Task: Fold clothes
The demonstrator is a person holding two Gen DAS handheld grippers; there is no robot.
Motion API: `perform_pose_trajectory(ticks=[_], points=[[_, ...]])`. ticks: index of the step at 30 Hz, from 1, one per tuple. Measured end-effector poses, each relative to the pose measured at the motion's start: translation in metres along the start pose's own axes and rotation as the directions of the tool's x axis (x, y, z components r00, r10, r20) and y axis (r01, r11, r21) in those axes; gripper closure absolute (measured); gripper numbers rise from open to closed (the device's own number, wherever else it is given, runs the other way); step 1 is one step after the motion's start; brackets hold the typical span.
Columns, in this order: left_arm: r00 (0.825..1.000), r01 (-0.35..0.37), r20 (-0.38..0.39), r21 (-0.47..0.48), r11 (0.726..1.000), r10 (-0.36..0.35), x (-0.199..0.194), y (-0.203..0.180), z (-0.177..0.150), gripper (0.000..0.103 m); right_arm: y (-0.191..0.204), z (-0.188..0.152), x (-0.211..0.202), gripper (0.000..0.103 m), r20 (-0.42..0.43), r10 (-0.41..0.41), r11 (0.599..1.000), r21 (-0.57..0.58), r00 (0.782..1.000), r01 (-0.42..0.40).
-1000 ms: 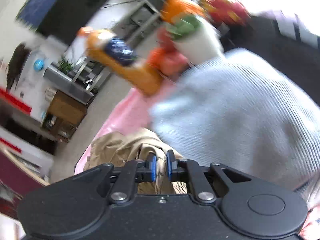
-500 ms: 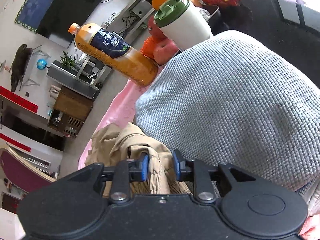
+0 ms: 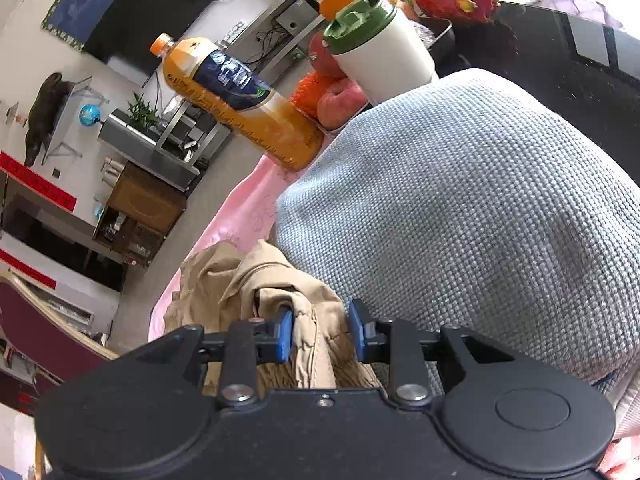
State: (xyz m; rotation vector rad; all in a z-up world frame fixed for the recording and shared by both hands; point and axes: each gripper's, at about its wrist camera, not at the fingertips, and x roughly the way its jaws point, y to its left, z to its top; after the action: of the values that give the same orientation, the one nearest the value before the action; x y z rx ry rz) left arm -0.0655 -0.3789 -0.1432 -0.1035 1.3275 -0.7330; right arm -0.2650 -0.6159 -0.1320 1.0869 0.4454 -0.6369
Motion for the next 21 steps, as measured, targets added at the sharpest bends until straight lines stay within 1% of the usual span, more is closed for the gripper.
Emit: perform_pose_trajectory(ticks=[2,3,4,5,6,8,9,10,11,12,13,14,15,16,17,18,19,20,21], points=[[0.996,-0.016,0.088,0.048,0.999,0.012,-0.031,-0.003,0.01,0.103,0.01,-0.005,-0.003,0.085,-0.003,-0.014,0.999,-0.03,1.0,0.014],[0.989,-0.026,0.147,0.081,0.996,0.013,-0.053,-0.004,0.015,0.103,0.016,-0.008,-0.005,0.087,-0.012,-0.012,0.999,-0.038,1.0,0.011],[0.978,-0.037,0.207,0.115,0.993,0.012,-0.076,-0.004,0.019,0.103,0.022,-0.013,-0.007,0.091,-0.039,0.01,1.0,-0.028,0.999,-0.011],[0.963,-0.054,0.269,0.141,0.988,0.014,-0.1,-0.004,0.024,0.103,0.029,-0.018,-0.01,0.091,-0.075,0.043,0.999,-0.006,0.996,-0.043],[0.95,-0.068,0.31,0.153,0.986,0.018,-0.121,0.001,0.027,0.103,0.037,-0.025,-0.011,0.091,-0.109,0.073,0.997,0.007,0.991,-0.073],[0.924,-0.096,0.381,0.17,0.981,0.024,-0.162,0.011,0.035,0.103,0.057,-0.044,-0.014,0.091,-0.175,0.126,0.992,0.015,0.976,-0.125],[0.914,-0.116,0.405,0.175,0.978,0.036,-0.178,0.018,0.036,0.103,0.066,-0.055,-0.014,0.091,-0.209,0.15,0.989,0.02,0.966,-0.149],[0.907,-0.139,0.419,0.178,0.974,0.053,-0.19,0.028,0.036,0.103,0.074,-0.068,-0.013,0.091,-0.24,0.164,0.986,0.02,0.957,-0.164],[0.904,-0.159,0.421,0.177,0.971,0.071,-0.195,0.035,0.034,0.103,0.082,-0.083,-0.01,0.091,-0.268,0.17,0.985,0.016,0.948,-0.173],[0.909,-0.184,0.406,0.183,0.966,0.097,-0.194,0.046,0.03,0.1,0.088,-0.096,-0.007,0.09,-0.288,0.165,0.985,0.003,0.943,-0.171],[0.915,-0.221,0.38,0.187,0.957,0.137,-0.185,0.055,0.024,0.097,0.091,-0.108,-0.001,0.087,-0.296,0.139,0.988,-0.022,0.945,-0.152],[0.918,-0.26,0.352,0.19,0.947,0.181,-0.174,0.064,0.017,0.091,0.093,-0.12,0.006,0.083,-0.3,0.103,0.991,-0.051,0.948,-0.124],[0.919,-0.298,0.324,0.195,0.935,0.225,-0.163,0.074,0.01,0.09,0.091,-0.129,0.014,0.081,-0.301,0.071,0.993,-0.071,0.951,-0.096],[0.917,-0.335,0.296,0.201,0.921,0.268,-0.152,0.083,0.002,0.088,0.087,-0.137,0.022,0.076,-0.302,0.041,0.994,-0.083,0.952,-0.069],[0.913,-0.356,0.283,0.195,0.914,0.295,-0.144,0.092,-0.005,0.082,0.082,-0.142,0.029,0.07,-0.301,0.012,0.995,-0.091,0.954,-0.041],[0.908,-0.374,0.274,0.186,0.909,0.317,-0.138,0.102,-0.013,0.073,0.076,-0.144,0.032,0.067,-0.3,-0.004,0.995,-0.093,0.954,-0.026],[0.915,-0.35,0.27,0.167,0.922,0.299,-0.137,0.111,-0.019,0.067,0.07,-0.144,0.033,0.058,-0.302,-0.008,0.995,-0.095,0.953,-0.022],[0.925,-0.316,0.268,0.147,0.937,0.27,-0.138,0.12,-0.024,0.061,0.066,-0.144,0.031,0.046,-0.294,-0.006,0.995,-0.099,0.956,-0.024],[0.934,-0.281,0.266,0.126,0.952,0.24,-0.139,0.129,-0.03,0.059,0.064,-0.143,0.027,0.041,-0.278,0.0,0.994,-0.105,0.96,-0.03]])
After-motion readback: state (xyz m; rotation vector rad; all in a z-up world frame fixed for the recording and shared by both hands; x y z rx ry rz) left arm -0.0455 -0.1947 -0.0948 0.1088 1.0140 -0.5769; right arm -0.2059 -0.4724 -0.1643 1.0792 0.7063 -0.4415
